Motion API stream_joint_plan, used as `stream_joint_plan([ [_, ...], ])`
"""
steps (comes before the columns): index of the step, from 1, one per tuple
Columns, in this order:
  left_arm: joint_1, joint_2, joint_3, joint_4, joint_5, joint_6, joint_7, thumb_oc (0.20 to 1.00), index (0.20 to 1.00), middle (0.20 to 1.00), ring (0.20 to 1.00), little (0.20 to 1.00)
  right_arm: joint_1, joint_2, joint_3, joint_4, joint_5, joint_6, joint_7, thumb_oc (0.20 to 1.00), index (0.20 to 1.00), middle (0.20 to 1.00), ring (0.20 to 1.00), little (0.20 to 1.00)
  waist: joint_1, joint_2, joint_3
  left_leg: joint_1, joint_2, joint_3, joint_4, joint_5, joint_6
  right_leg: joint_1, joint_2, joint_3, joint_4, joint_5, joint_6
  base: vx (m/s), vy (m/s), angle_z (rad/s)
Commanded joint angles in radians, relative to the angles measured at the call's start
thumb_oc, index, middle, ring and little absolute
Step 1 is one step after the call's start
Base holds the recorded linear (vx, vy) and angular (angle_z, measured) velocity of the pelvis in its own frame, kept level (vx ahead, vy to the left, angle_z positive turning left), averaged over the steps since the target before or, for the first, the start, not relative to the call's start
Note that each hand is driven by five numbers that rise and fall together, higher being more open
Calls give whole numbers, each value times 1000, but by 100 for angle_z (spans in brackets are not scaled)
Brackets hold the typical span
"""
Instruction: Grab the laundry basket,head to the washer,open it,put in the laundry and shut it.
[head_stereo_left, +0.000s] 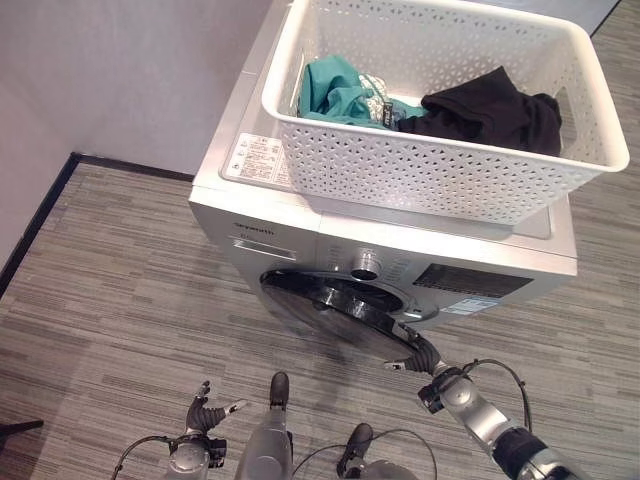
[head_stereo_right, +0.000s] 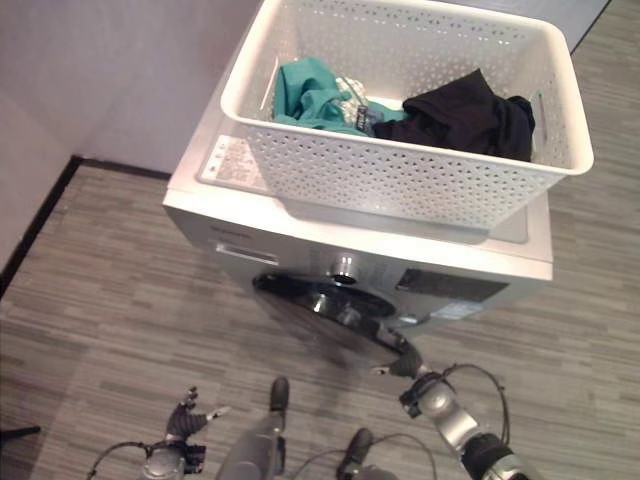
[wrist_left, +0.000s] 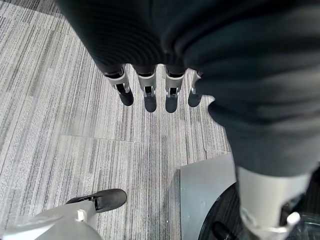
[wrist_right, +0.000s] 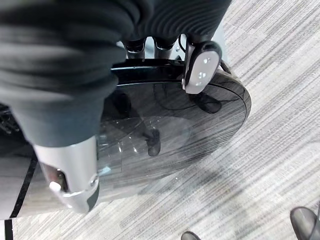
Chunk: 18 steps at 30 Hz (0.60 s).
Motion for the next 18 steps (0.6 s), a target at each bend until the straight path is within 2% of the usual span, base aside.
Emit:
stream_joint_plan([
  [1,-51,6,-60,50,-9,-18,37,1000,1000,1000,1000,1000,-105,357,219,-43,44,-75,150,1000,1000,1000,1000,1000,72,-35,31,-33,-58,14,3,-61,14,96,-45,32,51,-138,-2,0,0,0],
  [9,-68,12,-81,48,-7,-14,46,1000,1000,1000,1000,1000,-165,426,295,6,142,-70,189,1000,1000,1000,1000,1000,100,-49,20,-12,-49,24,3,-58,9,114,-38,35,55,-141,-6,-2,-15,-1],
  [18,-73,19,-80,102,7,4,48,1000,1000,1000,1000,1000,-209,469,334,28,181,-65,207,1000,1000,1000,1000,1000,121,-54,3,1,-45,19,3,-52,3,136,-24,30,51,-152,-13,-2,-28,2],
])
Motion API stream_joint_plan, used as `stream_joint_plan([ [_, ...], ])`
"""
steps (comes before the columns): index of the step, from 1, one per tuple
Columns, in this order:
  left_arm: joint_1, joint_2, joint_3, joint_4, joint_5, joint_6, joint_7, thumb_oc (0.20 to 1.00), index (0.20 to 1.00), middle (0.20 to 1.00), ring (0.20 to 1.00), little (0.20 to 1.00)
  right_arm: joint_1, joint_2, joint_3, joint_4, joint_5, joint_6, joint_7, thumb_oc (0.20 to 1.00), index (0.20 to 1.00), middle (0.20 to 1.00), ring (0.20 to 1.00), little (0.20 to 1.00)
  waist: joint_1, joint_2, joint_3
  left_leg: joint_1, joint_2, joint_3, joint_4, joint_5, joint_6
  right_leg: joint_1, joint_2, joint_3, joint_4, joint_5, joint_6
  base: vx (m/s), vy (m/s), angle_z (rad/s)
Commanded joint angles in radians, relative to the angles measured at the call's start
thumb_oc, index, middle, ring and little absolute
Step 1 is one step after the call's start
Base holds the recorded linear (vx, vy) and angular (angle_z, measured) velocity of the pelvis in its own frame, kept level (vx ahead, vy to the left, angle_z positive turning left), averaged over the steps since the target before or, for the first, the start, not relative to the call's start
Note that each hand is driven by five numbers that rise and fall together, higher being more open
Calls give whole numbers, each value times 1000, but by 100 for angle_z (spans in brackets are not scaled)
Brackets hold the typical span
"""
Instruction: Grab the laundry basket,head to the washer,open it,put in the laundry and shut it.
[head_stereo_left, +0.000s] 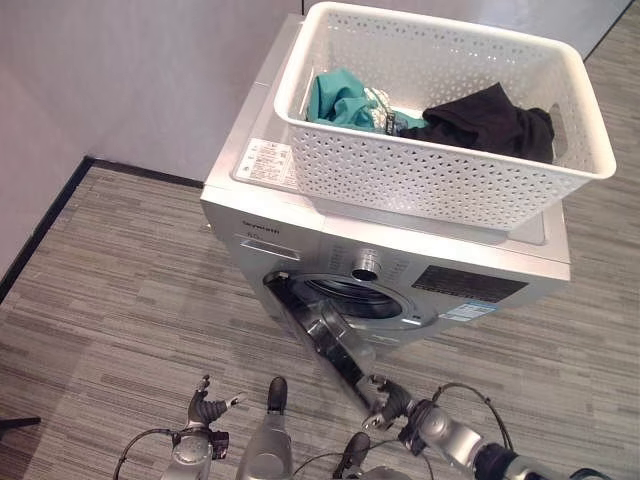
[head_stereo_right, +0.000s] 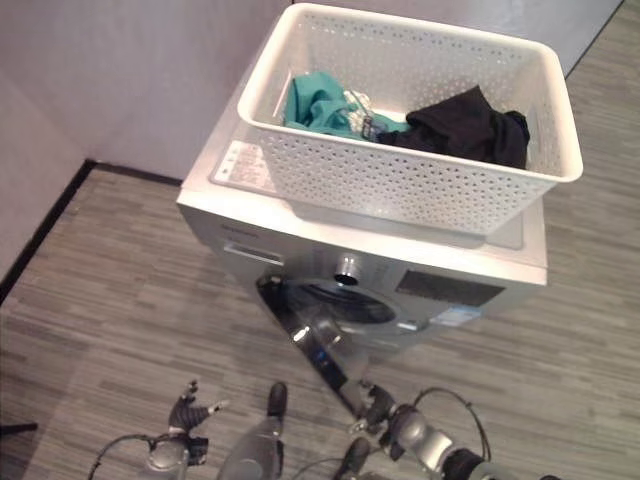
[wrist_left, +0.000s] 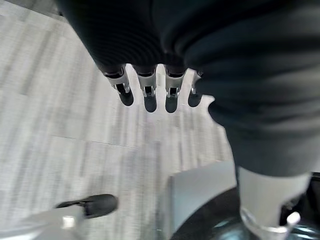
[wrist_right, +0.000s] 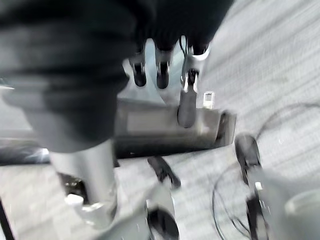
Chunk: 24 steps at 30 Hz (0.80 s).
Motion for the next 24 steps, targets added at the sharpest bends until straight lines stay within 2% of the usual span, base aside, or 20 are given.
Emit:
stream_joint_plan([
  [1,-37,29,-79,47,8,-5,16,1000,1000,1000,1000,1000,-197,383,-5,-77,45,-117,67,1000,1000,1000,1000,1000,62,-52,3,-38,-67,21,3,-59,15,97,-46,24,51,-147,7,-2,-41,8],
  [10,-44,44,-81,34,29,-4,37,1000,1000,1000,1000,1000,-212,393,-1,-61,52,-115,61,1000,1000,1000,1000,1000,78,-58,-16,-16,-64,11,3,-54,11,121,-36,17,55,-159,-1,0,-30,13],
  [12,-25,103,-34,-193,65,-40,140,1000,1000,1000,1000,1000,-206,382,-18,-59,54,-123,31,1000,1000,1000,1000,1000,97,-61,-19,-13,-68,-2,3,-53,9,127,-33,11,54,-163,-2,20,-50,2],
  [13,-21,104,-32,-199,67,-37,141,1000,1000,1000,1000,1000,-205,383,-17,-59,54,-123,31,1000,1000,1000,1000,1000,97,-62,-19,-13,-69,-2,3,-53,9,127,-33,11,54,-163,-2,15,-28,4],
  [15,15,145,33,-400,124,-44,227,1000,1000,1000,1000,1000,-197,373,-37,-62,51,-129,13,1000,1000,1000,1000,1000,112,-67,-22,-14,-71,-9,3,-54,8,130,-32,10,52,-165,-2,27,-39,10],
  [16,54,186,97,-577,196,-42,268,1000,1000,1000,1000,1000,-185,354,-61,-62,49,-125,7,1000,1000,1000,1000,1000,122,-71,-26,-12,-73,-13,3,-57,8,133,-30,12,48,-166,-1,30,-39,11],
  [17,55,186,98,-578,196,-41,268,1000,1000,1000,1000,1000,-185,355,-60,-62,49,-125,7,1000,1000,1000,1000,1000,121,-71,-26,-12,-73,-13,3,-57,8,133,-30,12,47,-166,-1,46,-48,11],
  [18,69,220,148,-694,247,-45,276,1000,1000,1000,1000,1000,-172,329,-96,-73,55,-121,4,1000,1000,1000,1000,1000,124,-72,-29,-9,-73,-12,3,-59,7,138,-29,13,45,-166,-1,36,-29,9],
  [21,61,235,187,-770,264,-38,275,1000,1000,1000,1000,1000,-157,301,-125,-87,55,-113,8,1000,1000,1000,1000,1000,120,-70,-31,-6,-74,-11,3,-60,4,144,-29,6,43,-168,-2,13,-26,7],
  [22,31,246,198,-818,286,-40,267,1000,1000,1000,1000,1000,-131,262,-169,-110,68,-113,13,1000,1000,1000,1000,1000,109,-66,-32,-10,-71,-4,4,-53,-4,146,-27,0,44,-171,-5,-26,-53,9],
  [24,7,224,188,-853,262,-49,252,1000,1000,1000,1000,1000,-100,217,-209,-141,70,-109,13,1000,1000,1000,1000,1000,96,-61,-30,-14,-67,-2,7,-42,-13,150,-21,-4,46,-173,-12,-43,-54,16],
])
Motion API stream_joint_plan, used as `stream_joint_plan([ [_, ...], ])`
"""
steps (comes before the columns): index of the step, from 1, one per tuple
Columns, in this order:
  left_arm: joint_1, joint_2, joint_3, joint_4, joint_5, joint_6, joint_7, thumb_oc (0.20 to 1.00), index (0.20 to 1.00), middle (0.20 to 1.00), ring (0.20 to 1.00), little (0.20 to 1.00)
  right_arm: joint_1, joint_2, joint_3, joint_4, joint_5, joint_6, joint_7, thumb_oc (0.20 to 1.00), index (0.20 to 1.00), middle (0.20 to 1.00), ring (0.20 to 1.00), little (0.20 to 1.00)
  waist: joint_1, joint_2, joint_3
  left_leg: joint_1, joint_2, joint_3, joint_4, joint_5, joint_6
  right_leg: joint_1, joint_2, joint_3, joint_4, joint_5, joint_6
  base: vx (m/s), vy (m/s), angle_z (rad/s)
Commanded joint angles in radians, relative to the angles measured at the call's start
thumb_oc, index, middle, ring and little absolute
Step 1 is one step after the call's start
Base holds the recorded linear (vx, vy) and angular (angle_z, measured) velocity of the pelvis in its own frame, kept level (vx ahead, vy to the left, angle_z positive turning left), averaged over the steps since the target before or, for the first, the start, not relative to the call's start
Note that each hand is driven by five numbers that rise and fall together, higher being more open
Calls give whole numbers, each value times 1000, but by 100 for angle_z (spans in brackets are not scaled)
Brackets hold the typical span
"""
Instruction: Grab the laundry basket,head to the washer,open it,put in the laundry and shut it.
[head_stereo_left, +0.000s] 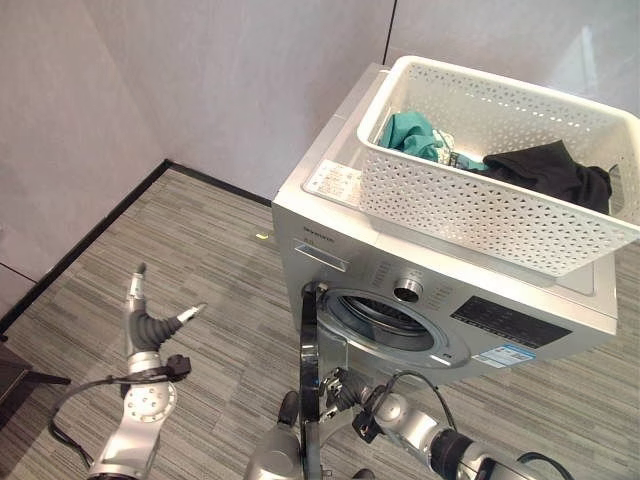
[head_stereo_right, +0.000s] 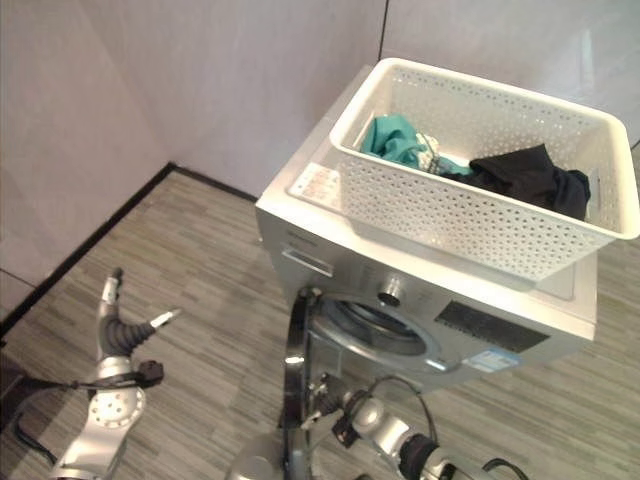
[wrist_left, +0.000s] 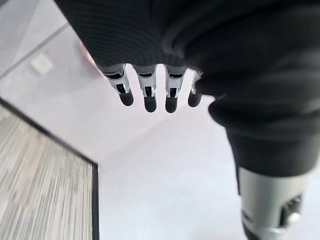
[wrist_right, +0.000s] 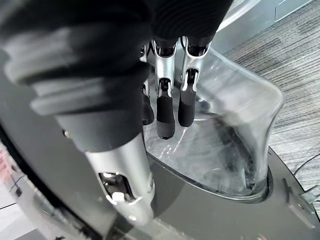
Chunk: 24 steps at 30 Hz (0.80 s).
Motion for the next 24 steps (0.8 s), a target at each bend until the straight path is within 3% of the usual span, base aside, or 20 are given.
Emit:
stream_joint_plan([
  [1,-58,5,-28,-4,21,-43,4,1000,1000,1000,1000,1000,-66,59,-58,-121,48,-75,-5,1000,1000,1000,1000,1000,-16,-60,31,-28,-37,66,7,-44,-11,92,-12,67,38,-148,-27,-59,-61,16],
  [5,-52,-36,-79,-38,-44,-50,-63,1000,1000,1000,1000,1000,0,-23,-142,-179,62,-72,-10,1000,1000,1000,1000,1000,-45,-47,31,-33,-16,62,7,-17,-28,94,8,60,40,-161,-47,-95,-69,15],
  [6,-43,-43,-112,-50,-64,-42,-112,1000,1000,1000,1000,1000,25,-68,-181,-212,62,-73,-14,1000,1000,1000,1000,1000,-58,-36,42,-46,1,55,7,27,-53,92,25,53,41,-169,-61,-95,-60,14],
  [7,-43,-44,-114,-50,-64,-42,-112,1000,1000,1000,1000,1000,27,-71,-183,-214,62,-72,-14,1000,1000,1000,1000,1000,-58,-34,42,-47,2,53,7,29,-54,92,26,52,41,-170,-62,-247,-100,29],
  [8,-40,-47,-145,-71,-79,-44,-148,1000,1000,1000,1000,1000,28,-111,-220,-240,63,-76,-20,1000,1000,1000,1000,1000,-66,-18,60,-80,27,29,3,102,-93,80,40,37,45,-171,-70,-232,-49,34],
  [10,-40,-56,-163,-76,-94,-44,-162,1000,1000,1000,1000,1000,15,-133,-239,-254,58,-80,-23,1000,1000,1000,1000,1000,-67,-8,84,-110,46,-34,3,137,-124,48,39,38,66,-176,-77,-295,-31,30],
  [13,-40,-63,-178,-77,-101,-49,-173,1000,1000,1000,1000,1000,4,-153,-239,-269,57,-81,-27,1000,1000,1000,1000,1000,-73,-15,100,-69,66,-92,12,117,-109,10,26,50,95,-170,-79,-149,-9,9],
  [14,-32,-75,-180,-82,-147,-51,-187,1000,1000,1000,1000,1000,15,-170,-241,-288,70,-80,-27,1000,1000,1000,1000,1000,-91,-38,101,-27,99,-104,119,55,-82,-17,5,51,99,-143,-78,-135,-6,-15],
  [16,-31,-74,-179,-82,-148,-51,-188,1000,1000,1000,1000,1000,16,-171,-241,-290,70,-79,-27,1000,1000,1000,1000,1000,-90,-37,100,-30,99,-104,129,48,-81,-17,6,52,99,-144,-78,-60,16,-64],
  [17,-18,-70,-176,-96,-150,-55,-202,1000,1000,1000,1000,1000,44,-183,-260,-301,93,-87,-23,1000,1000,1000,1000,1000,-114,-56,84,33,142,-79,220,-15,-58,-33,-8,55,80,-116,-71,-76,114,-45],
  [19,8,-68,-157,-112,-158,-47,-207,1000,1000,1000,1000,1000,104,-197,-292,-339,106,-82,-19,1000,1000,1000,1000,1000,-143,-55,56,96,154,-68,210,-50,-39,-45,-6,68,63,-81,-58,38,184,-13],
  [20,47,-66,-133,-124,-169,-41,-221,1000,1000,1000,1000,1000,171,-226,-327,-376,95,-73,3,1000,1000,1000,1000,1000,-178,-37,18,158,181,-13,144,-52,-45,-49,11,97,61,-77,-53,172,173,-29],
  [23,53,-62,-135,-127,-165,-37,-231,1000,1000,1000,1000,1000,202,-240,-349,-390,90,-73,6,1000,1000,1000,1000,1000,-186,-32,9,169,191,8,130,-35,-53,-50,17,104,66,-75,-55,62,77,-6],
  [24,48,-55,-140,-120,-159,-31,-247,1000,1000,1000,1000,1000,253,-254,-403,-393,94,-77,6,1000,1000,1000,1000,1000,-208,-29,3,185,196,34,118,-14,-64,-38,22,110,63,-75,-53,39,93,10],
])
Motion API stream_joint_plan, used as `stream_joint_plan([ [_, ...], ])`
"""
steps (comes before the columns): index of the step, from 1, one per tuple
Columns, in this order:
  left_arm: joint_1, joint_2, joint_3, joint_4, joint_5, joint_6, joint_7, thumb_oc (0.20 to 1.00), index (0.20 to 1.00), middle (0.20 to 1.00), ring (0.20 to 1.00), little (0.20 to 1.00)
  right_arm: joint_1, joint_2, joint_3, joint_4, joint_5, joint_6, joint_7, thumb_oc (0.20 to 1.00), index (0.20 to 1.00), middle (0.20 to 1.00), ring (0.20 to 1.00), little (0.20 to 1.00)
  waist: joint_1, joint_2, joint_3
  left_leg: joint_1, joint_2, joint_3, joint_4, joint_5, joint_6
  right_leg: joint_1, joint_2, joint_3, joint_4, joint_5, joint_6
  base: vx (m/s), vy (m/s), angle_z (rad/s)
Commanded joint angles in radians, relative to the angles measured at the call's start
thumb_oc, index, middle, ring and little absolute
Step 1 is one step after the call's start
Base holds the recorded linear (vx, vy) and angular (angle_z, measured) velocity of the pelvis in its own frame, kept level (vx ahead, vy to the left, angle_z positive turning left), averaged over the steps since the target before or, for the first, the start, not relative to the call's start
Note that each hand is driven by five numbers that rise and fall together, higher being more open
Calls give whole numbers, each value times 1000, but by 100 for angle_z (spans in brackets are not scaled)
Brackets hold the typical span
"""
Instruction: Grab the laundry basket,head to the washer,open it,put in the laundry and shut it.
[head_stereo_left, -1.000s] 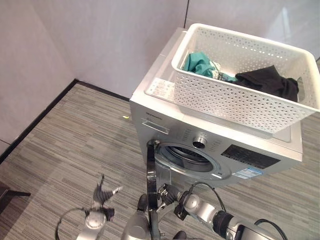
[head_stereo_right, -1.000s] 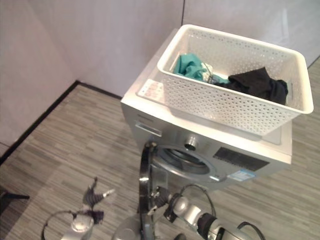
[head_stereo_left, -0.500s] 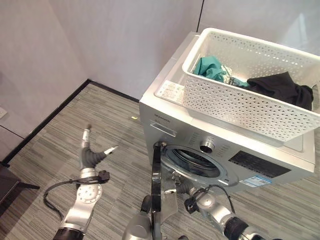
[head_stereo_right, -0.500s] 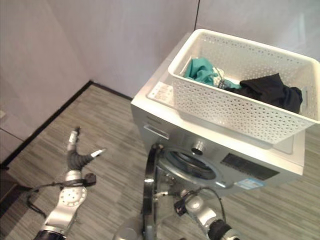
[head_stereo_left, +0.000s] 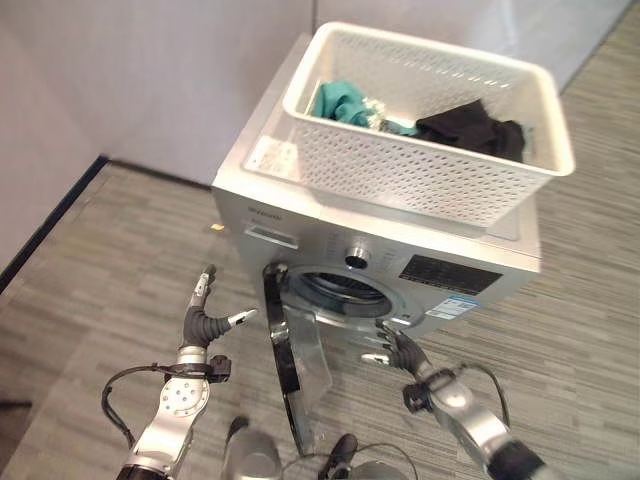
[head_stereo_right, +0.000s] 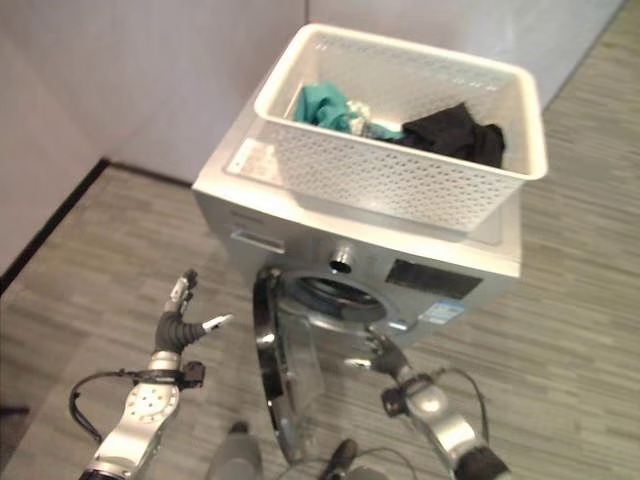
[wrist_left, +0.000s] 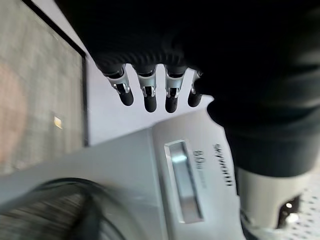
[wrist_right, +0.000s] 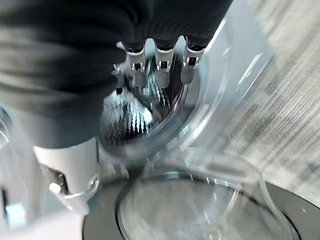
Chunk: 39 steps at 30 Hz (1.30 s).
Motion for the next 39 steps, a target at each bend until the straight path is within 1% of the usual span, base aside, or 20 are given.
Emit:
stream_joint_plan([
  [1,24,41,6,-57,16,-25,-23,1000,1000,1000,1000,1000,-39,39,-33,23,23,-45,12,1000,1000,1000,1000,1000,47,-16,-57,-11,30,8,1,118,12,-8,38,107,6,-115,4,16,110,23],
  [2,18,40,6,-58,13,-26,-25,1000,1000,1000,1000,1000,-28,38,-45,20,27,-47,14,1000,1000,1000,1000,1000,49,-18,-53,-16,23,1,1,131,7,-7,34,110,2,-107,7,-38,55,17],
  [4,20,36,7,-61,13,-26,-25,1000,1000,1000,1000,1000,-10,29,-50,7,32,-45,30,1000,1000,1000,1000,1000,49,-19,-53,-14,7,-11,-13,123,7,-3,27,108,-3,-100,11,-35,20,-2],
  [6,26,22,-4,-65,0,-26,-36,1000,1000,1000,1000,1000,-35,37,-22,33,11,-34,46,1000,1000,1000,1000,1000,52,-8,-73,16,1,9,-75,106,6,5,21,99,-10,-96,21,2,24,-8],
  [9,21,17,-13,-70,-12,-24,-43,1000,1000,1000,1000,1000,-88,66,28,81,-2,-27,48,1000,1000,1000,1000,1000,59,9,-74,21,-2,24,-102,104,5,6,17,88,-6,-100,23,-10,23,9],
  [10,21,17,-12,-70,-12,-24,-43,1000,1000,1000,1000,1000,-90,67,29,82,-2,-27,48,1000,1000,1000,1000,1000,59,9,-73,21,-2,24,-102,103,5,7,17,88,-6,-101,23,-24,35,15],
  [13,15,28,2,-115,5,-19,-26,1000,1000,1000,1000,1000,-207,184,116,212,-2,-18,22,1000,1000,1000,1000,1000,88,35,-67,-13,-19,11,-107,87,11,-8,1,56,5,-98,27,-35,34,18],
  [17,8,41,14,-163,9,-17,-16,1000,1000,1000,1000,1000,-275,282,176,286,47,-13,17,1000,1000,1000,1000,1000,120,59,-46,-39,-39,-14,-107,81,18,-17,-16,24,26,-101,29,-15,24,38],
  [18,4,43,14,-175,3,-19,-16,1000,1000,1000,1000,1000,-294,308,199,309,61,-12,18,1000,1000,1000,1000,1000,132,67,-44,-40,-40,-27,-107,64,13,-14,-19,26,32,-119,32,-31,23,40],
  [19,3,45,16,-178,2,-18,-17,1000,1000,1000,1000,1000,-298,311,198,313,61,-14,18,1000,1000,1000,1000,1000,131,67,-39,-49,-44,-24,-107,81,19,-22,-24,11,34,-103,28,30,-5,34],
  [20,-1,47,14,-187,-5,-20,-19,1000,1000,1000,1000,1000,-314,332,211,332,68,-13,20,1000,1000,1000,1000,1000,139,73,-39,-50,-45,-36,-107,66,12,-19,-24,15,39,-122,32,-36,25,28],
  [21,-7,49,9,-195,-16,-23,-22,1000,1000,1000,1000,1000,-332,355,223,357,78,-14,18,1000,1000,1000,1000,1000,148,82,-34,-62,-50,-46,-107,69,12,-25,-30,6,45,-123,33,-14,45,22],
  [22,-21,51,-2,-209,-35,-30,-24,1000,1000,1000,1000,1000,-356,395,243,384,108,-16,20,1000,1000,1000,1000,1000,167,103,-27,-83,-61,-64,-107,73,14,-37,-42,-14,53,-123,34,-68,82,22],
  [26,-32,62,-22,-218,-51,-34,-26,1000,1000,1000,1000,1000,-387,441,283,412,130,-17,22,1000,1000,1000,1000,1000,186,126,-25,-110,-76,-84,-107,68,18,-48,-56,-39,58,-122,38,-26,59,37],
  [32,-34,67,-42,-215,-60,-32,-30,1000,1000,1000,1000,1000,-398,462,313,412,140,-14,29,1000,1000,1000,1000,1000,198,136,-26,-124,-88,-93,-107,57,23,-55,-66,-46,53,-113,43,-8,41,11],
  [34,-69,88,-78,-225,-69,-37,-63,1000,1000,1000,1000,1000,-420,465,309,430,143,-20,27,1000,1000,1000,1000,1000,197,146,-21,-140,-99,-90,-107,47,27,-69,-76,-48,53,-105,48,-36,84,14],
  [35,-86,102,-95,-238,-103,-47,-100,1000,1000,1000,1000,1000,-422,460,301,433,139,-22,27,1000,1000,1000,1000,1000,191,148,-21,-142,-101,-87,-107,43,27,-70,-79,-46,52,-103,50,-16,62,10],
  [36,-88,103,-95,-237,-106,-47,-103,1000,1000,1000,1000,1000,-423,460,299,433,138,-22,27,1000,1000,1000,1000,1000,192,148,-20,-142,-101,-87,-107,43,27,-70,-80,-46,52,-103,50,1,63,5],
  [38,-115,149,-123,-285,-221,-69,-218,1000,1000,1000,1000,1000,-412,442,295,425,115,-19,47,1000,1000,1000,1000,1000,172,152,-24,-136,-102,-70,-107,30,30,-71,-85,-38,52,-98,53,14,85,1],
  [39,-123,174,-145,-308,-304,-66,-284,1000,1000,1000,1000,1000,-393,431,297,421,99,-14,67,1000,1000,1000,1000,1000,159,154,-29,-130,-102,-61,-107,22,32,-70,-88,-32,53,-94,55,34,99,-1],
])
